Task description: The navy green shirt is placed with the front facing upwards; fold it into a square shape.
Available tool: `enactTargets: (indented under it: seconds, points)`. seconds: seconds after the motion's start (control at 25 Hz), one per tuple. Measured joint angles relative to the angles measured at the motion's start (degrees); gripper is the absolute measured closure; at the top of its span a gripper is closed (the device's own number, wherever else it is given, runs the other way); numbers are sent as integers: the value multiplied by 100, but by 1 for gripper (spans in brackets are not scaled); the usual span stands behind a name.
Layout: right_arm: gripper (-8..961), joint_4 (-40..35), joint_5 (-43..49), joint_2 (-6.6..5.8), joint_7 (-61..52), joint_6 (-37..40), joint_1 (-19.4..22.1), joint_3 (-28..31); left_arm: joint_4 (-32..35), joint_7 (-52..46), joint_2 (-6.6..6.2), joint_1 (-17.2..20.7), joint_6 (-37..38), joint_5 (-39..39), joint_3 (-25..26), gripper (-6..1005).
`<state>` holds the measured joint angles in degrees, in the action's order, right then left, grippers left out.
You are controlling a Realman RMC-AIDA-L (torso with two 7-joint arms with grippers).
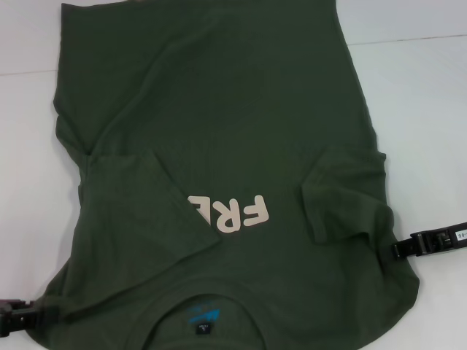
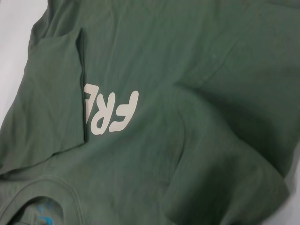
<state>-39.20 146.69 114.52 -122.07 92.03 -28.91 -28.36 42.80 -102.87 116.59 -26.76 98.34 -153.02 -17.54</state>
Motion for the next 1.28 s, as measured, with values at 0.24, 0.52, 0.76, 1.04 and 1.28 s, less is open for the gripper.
enactTargets:
  seconds: [0.24, 0.52, 0.76, 1.04, 1.28]
  points:
    - [934, 0, 0, -8, -9, 0, -31, -44, 0, -18, 6, -4, -52, 0, -48, 647]
    - [934, 0, 0, -3, -21, 2, -36, -66, 0, 8, 3, -15, -57, 0, -53, 885]
    - [934, 0, 0, 0, -25, 1, -36, -89, 0, 29, 5, 21, -45, 2, -41, 928]
    - [934, 0, -46, 0, 16, 42, -32, -71, 19, 90, 13, 71, 60, 32, -5, 934]
    - [934, 0, -93, 0, 132, 68, 8, -56, 72, 238, 13, 194, 319, 45, 191, 936]
